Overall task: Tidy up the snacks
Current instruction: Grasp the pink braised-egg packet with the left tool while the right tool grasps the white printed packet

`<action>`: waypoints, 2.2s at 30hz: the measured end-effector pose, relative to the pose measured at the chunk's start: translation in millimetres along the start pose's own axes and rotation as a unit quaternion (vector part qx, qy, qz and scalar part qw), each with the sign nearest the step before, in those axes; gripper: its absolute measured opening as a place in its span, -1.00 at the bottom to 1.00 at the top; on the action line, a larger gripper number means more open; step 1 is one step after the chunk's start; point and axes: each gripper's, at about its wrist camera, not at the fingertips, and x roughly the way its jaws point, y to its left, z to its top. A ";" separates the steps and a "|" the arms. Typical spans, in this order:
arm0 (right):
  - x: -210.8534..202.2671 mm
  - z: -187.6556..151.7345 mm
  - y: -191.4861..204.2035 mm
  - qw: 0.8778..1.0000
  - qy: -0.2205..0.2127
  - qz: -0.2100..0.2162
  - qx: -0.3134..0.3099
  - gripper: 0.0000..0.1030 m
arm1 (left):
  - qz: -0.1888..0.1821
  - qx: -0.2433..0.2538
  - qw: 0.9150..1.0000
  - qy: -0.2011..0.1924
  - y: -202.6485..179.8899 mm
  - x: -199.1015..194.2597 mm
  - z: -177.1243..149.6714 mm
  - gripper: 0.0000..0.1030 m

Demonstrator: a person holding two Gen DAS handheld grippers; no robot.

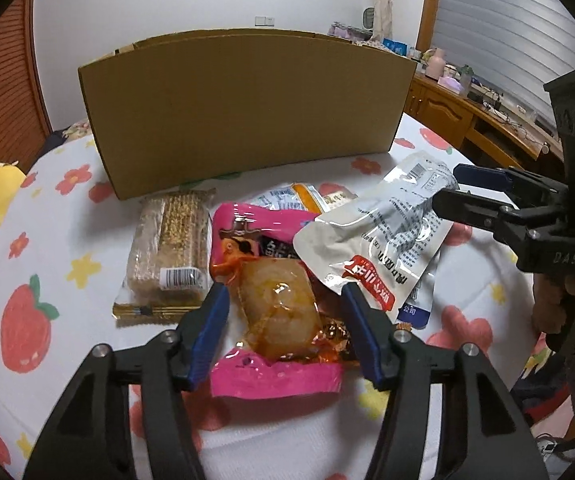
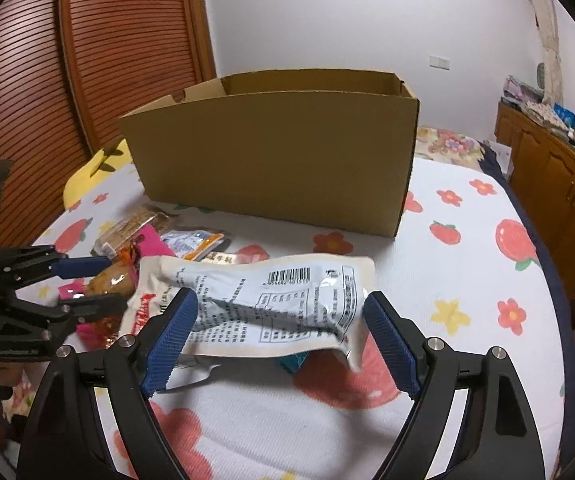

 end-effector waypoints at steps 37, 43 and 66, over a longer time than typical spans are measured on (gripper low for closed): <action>29.4 10.9 -30.7 0.986 0.062 0.082 0.129 0.69 | -0.002 -0.001 1.000 -0.010 6.1 -3.9 -7.6 -0.20; 48.7 21.6 -40.1 0.979 0.067 0.086 0.175 0.67 | -0.002 -0.001 1.000 -0.010 6.5 -4.2 -7.6 -0.20; 49.0 27.7 -28.3 0.989 0.049 0.015 0.139 -0.60 | -0.009 -0.018 0.999 -0.035 7.9 -12.6 -15.1 -0.28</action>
